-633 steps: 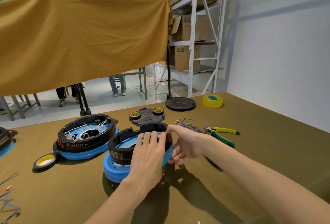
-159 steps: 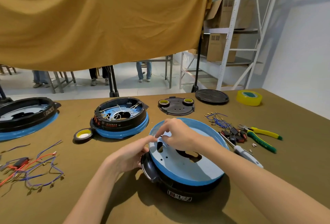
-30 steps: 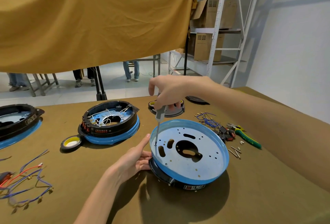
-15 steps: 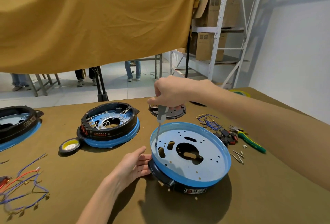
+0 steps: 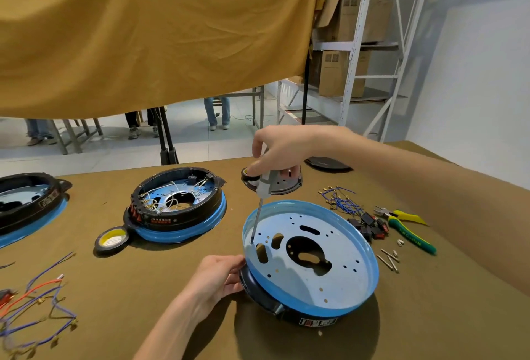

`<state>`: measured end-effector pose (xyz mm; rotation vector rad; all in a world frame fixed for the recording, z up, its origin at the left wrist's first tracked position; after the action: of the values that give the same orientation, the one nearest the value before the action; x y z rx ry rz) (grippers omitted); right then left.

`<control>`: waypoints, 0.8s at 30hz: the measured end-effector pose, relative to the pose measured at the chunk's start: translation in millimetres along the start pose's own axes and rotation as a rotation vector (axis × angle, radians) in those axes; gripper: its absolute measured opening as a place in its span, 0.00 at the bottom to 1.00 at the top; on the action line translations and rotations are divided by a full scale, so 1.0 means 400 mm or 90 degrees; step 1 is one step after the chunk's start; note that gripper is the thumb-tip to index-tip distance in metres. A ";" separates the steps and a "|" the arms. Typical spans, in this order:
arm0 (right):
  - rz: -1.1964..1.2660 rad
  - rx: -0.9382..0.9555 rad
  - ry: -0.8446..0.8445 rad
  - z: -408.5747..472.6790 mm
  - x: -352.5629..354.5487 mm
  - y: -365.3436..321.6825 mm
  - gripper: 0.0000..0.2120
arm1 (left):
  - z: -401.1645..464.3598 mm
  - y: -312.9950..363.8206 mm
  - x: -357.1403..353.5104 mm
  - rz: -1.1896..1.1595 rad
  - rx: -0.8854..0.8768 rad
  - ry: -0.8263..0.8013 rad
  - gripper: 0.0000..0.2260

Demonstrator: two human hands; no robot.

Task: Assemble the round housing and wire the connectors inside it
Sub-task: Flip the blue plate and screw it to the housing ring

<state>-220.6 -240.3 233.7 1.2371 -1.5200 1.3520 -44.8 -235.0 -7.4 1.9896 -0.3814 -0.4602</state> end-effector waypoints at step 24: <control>-0.013 0.014 0.029 -0.048 -0.007 0.011 0.20 | 0.005 0.000 0.003 -0.022 -0.010 -0.006 0.09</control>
<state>-225.2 -221.0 233.1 1.2231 -1.4613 1.3782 -44.5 -237.2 -8.3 1.9817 -0.3488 -0.4933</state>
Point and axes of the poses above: each hand's wrist, its own z-axis towards the middle knuckle, its own x-axis out of the back of the hand, y = z × x, the point moved 2 cm from there along z, towards the middle knuckle, and after that the axes turned 3 degrees about -y, right-handed, at the moved point
